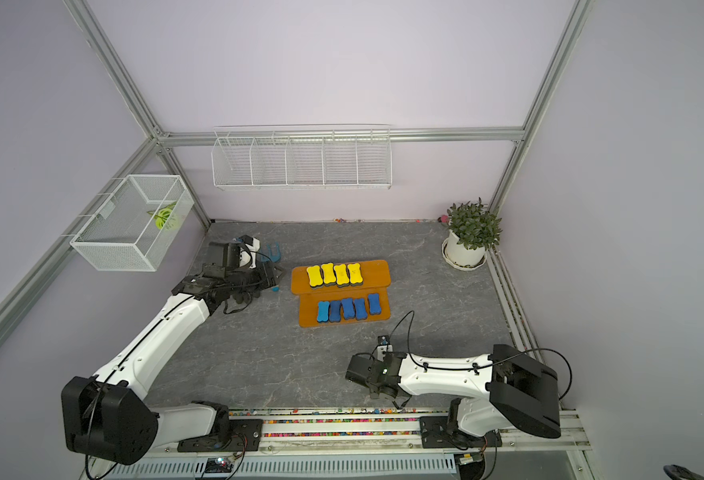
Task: Remove the whiteboard erasers from the shelf
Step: Place the whiteboard eraser at the center of the board.
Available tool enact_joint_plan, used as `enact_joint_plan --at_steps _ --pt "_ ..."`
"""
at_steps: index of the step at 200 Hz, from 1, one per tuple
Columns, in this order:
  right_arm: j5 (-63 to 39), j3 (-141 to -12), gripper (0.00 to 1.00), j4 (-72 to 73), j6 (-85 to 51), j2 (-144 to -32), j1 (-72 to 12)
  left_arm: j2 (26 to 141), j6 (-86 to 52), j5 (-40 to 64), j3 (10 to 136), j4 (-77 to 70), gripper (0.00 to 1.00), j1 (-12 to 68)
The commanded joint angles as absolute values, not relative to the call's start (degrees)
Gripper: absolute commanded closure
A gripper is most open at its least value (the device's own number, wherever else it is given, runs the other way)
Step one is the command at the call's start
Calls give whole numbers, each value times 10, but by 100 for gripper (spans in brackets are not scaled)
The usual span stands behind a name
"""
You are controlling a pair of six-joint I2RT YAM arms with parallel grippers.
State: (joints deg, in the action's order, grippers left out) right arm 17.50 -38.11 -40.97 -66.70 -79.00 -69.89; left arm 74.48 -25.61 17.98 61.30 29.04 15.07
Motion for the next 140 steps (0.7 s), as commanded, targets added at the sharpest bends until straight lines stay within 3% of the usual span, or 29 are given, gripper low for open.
enact_joint_plan --at_steps 1,65,103,140 --pt "184 -381 42 -433 -666 -780 -703 743 -247 179 613 283 45 153" --pt "228 -461 39 -532 -615 -744 -676 750 -247 182 627 292 45 155" --pt "213 -545 40 -502 -479 -713 -594 773 -243 173 647 305 45 158" --pt "149 -668 41 -474 -336 -764 -485 798 -231 174 679 322 44 159"
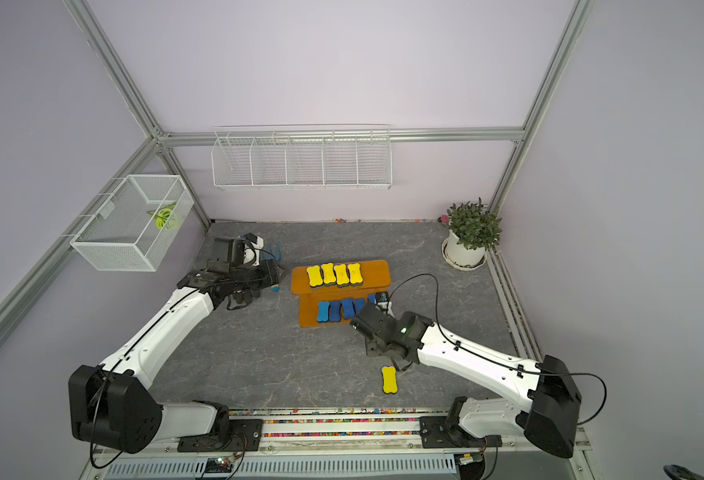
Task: Remove the whiteboard erasers from the shelf
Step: Place the whiteboard eraser at the center of the board, then pick up the whiteboard eraser from the shelf.
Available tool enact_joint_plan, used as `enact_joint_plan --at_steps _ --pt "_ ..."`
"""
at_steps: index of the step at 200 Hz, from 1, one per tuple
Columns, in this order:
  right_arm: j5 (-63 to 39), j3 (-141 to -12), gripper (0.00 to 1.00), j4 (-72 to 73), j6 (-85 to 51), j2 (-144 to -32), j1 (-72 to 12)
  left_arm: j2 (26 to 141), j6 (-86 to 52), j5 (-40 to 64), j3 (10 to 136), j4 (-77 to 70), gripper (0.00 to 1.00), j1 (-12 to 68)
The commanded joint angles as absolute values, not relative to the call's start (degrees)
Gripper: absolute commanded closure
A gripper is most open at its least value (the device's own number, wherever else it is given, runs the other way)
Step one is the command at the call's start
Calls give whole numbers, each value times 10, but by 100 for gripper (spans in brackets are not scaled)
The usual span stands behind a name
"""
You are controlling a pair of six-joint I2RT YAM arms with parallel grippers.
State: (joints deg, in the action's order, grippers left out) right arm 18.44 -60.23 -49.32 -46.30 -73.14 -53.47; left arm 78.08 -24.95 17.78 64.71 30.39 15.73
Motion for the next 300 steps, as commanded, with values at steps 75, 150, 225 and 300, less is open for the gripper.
enact_joint_plan --at_steps 75,150,225,300 --pt "83 -898 41 -476 -210 -944 -402 844 -201 173 710 334 43 159" --pt "97 -982 42 -492 -197 -1032 -382 845 -196 167 703 333 42 157" --pt "104 -992 42 -491 -196 -1061 -379 845 -198 166 700 331 42 158" --pt "103 -989 44 -490 -199 -1072 -374 845 -198 165 698 328 41 158"
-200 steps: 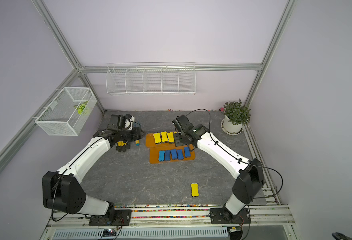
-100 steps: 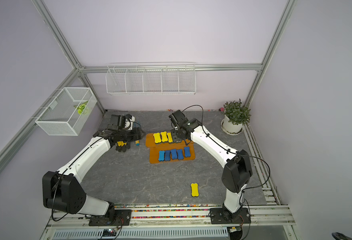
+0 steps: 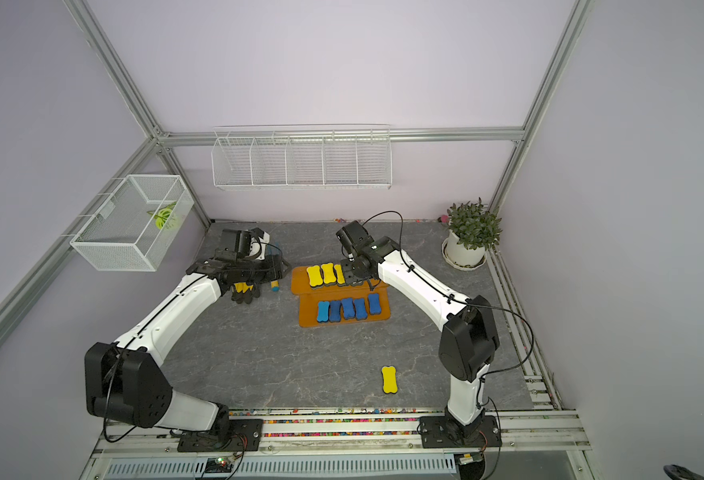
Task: Remove the whiteboard erasers from the shelf
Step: Pick up the whiteboard eraser from the shelf.
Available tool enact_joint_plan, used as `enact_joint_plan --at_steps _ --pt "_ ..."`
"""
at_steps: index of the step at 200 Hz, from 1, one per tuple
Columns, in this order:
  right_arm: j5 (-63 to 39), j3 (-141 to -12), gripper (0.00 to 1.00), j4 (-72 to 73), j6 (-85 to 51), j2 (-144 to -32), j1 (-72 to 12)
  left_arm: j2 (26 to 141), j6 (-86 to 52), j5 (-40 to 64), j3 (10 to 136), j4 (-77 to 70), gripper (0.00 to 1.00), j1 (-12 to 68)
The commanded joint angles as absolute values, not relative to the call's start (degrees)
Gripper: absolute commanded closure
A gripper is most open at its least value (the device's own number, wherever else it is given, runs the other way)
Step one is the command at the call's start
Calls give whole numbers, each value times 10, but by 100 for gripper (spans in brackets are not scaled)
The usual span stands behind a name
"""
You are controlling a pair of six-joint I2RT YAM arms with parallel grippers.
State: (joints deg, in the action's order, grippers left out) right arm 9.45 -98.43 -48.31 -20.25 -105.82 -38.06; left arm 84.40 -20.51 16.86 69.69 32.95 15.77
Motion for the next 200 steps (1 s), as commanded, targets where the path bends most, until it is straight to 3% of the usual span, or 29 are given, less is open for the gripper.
enact_joint_plan --at_steps 1,200 --pt "102 -989 44 -490 -199 -1072 -374 845 -197 165 698 328 41 158" --pt "110 -961 44 -497 -210 -1031 -371 838 -197 169 684 318 41 158"
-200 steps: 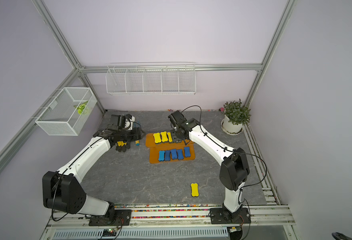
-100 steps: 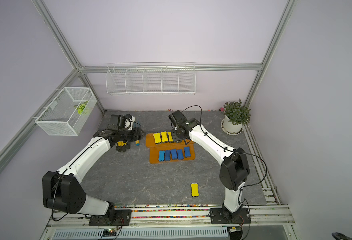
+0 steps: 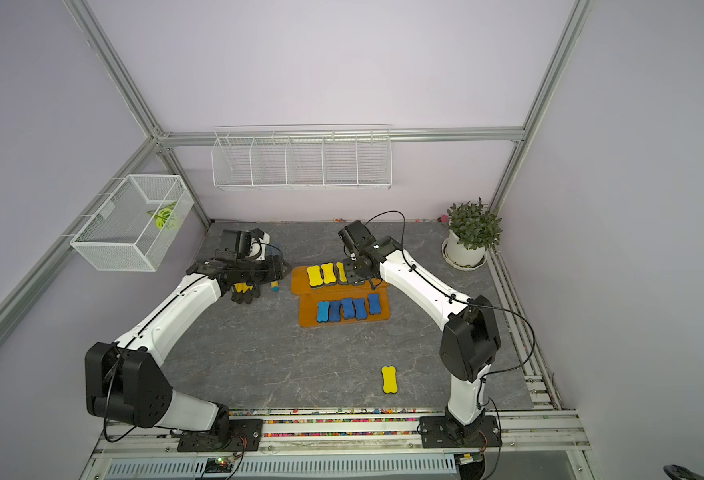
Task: Remove the whiteboard erasers from the shelf
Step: Pick up the whiteboard eraser from the shelf.
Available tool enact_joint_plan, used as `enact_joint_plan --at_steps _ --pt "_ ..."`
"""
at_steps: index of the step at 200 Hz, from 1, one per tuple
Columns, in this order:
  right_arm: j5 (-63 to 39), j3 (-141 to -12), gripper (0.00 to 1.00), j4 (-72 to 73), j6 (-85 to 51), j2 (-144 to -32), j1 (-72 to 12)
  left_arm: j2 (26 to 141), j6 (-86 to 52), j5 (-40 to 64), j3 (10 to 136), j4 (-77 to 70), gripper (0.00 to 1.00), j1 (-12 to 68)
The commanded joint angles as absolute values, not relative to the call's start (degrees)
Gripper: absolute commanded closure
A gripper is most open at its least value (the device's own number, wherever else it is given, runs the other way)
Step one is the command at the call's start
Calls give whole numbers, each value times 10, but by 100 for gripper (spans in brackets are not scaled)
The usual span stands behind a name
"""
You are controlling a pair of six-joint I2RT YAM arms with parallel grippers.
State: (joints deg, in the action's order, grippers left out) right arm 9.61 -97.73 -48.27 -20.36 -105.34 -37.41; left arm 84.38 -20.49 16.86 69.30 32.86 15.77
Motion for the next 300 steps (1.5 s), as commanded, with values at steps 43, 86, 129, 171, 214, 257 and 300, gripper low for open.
enact_joint_plan --at_steps 43,86,129,171,214,257,300 --pt "113 -950 44 -496 -211 -1013 -370 839 -198 171 684 316 41 157" --pt "116 -949 44 -496 -204 -1016 -370 836 -199 172 682 315 41 157" --pt "105 -968 44 -510 -191 -1038 -370 831 -198 169 679 316 41 158" --pt "105 -971 44 -507 -189 -1046 -370 829 -198 168 679 317 41 158" --pt "102 -981 44 -505 -186 -1064 -370 828 -198 167 678 318 41 157" --pt "103 -994 44 -504 -183 -1083 -369 828 -198 165 678 319 41 157" --pt "103 -997 50 -502 -187 -1092 -366 826 -197 162 679 325 40 157"
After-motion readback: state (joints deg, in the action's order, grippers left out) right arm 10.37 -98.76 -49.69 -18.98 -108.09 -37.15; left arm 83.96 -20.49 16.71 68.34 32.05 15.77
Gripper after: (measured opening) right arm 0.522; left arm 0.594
